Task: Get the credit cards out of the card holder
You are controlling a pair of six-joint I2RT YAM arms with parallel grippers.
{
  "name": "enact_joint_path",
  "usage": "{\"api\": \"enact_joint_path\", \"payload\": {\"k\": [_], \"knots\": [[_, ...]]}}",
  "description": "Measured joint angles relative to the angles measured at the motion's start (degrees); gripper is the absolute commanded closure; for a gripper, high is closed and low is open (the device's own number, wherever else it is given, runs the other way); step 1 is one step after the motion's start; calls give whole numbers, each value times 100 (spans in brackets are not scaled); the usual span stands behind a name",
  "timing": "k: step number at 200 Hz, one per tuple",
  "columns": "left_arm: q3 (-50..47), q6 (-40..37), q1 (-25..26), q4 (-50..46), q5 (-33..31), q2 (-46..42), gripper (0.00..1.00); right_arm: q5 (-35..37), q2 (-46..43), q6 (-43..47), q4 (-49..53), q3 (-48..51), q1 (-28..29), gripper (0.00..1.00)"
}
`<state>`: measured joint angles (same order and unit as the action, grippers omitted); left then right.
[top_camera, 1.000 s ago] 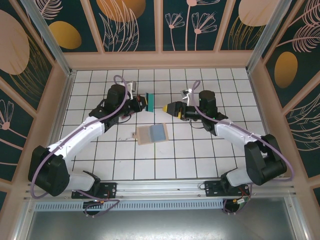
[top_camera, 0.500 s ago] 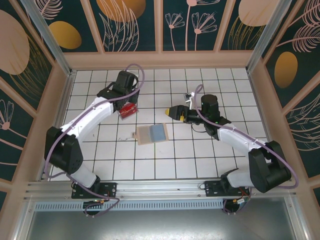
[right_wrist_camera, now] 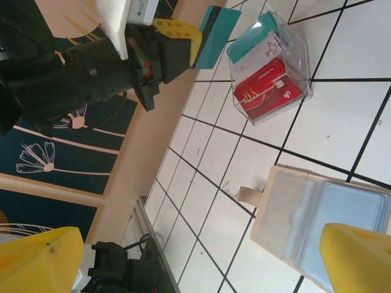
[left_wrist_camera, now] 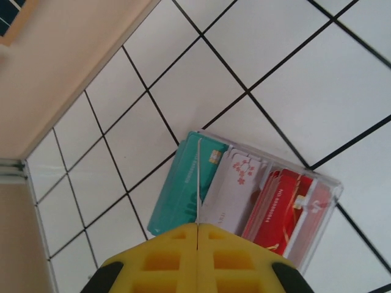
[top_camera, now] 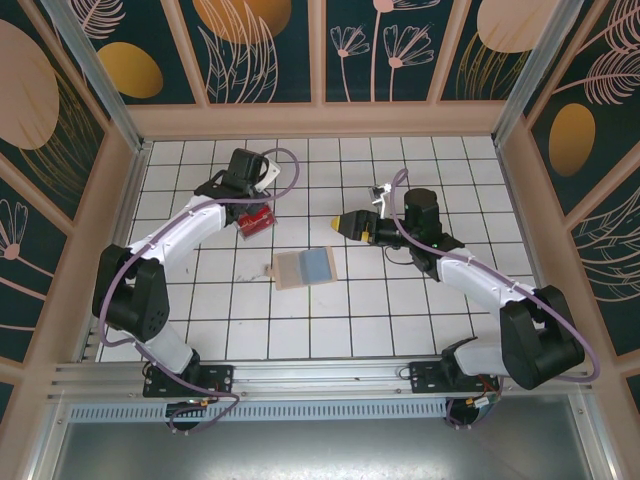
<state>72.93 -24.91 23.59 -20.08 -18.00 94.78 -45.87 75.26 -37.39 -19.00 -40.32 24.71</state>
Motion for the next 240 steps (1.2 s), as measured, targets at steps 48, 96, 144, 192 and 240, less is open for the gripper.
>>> {"api": "enact_joint_path", "payload": {"k": [48, 96, 144, 192, 240], "knots": [[-94, -848, -133, 389, -79, 68, 100, -142, 0, 70, 0, -2, -138, 1], [-304, -1250, -160, 533, -105, 404, 100, -262, 48, 129, 9, -4, -304, 1], [-341, -1423, -160, 719, -212, 699, 100, -382, 280, 133, 116, -22, -378, 1], [-341, -1504, -188, 859, -267, 815, 96, -463, 380, 131, 136, -48, -433, 1], [-339, -1537, -264, 1078, -437, 879, 60, -490, 450, 127, 133, -57, -459, 1]]}}
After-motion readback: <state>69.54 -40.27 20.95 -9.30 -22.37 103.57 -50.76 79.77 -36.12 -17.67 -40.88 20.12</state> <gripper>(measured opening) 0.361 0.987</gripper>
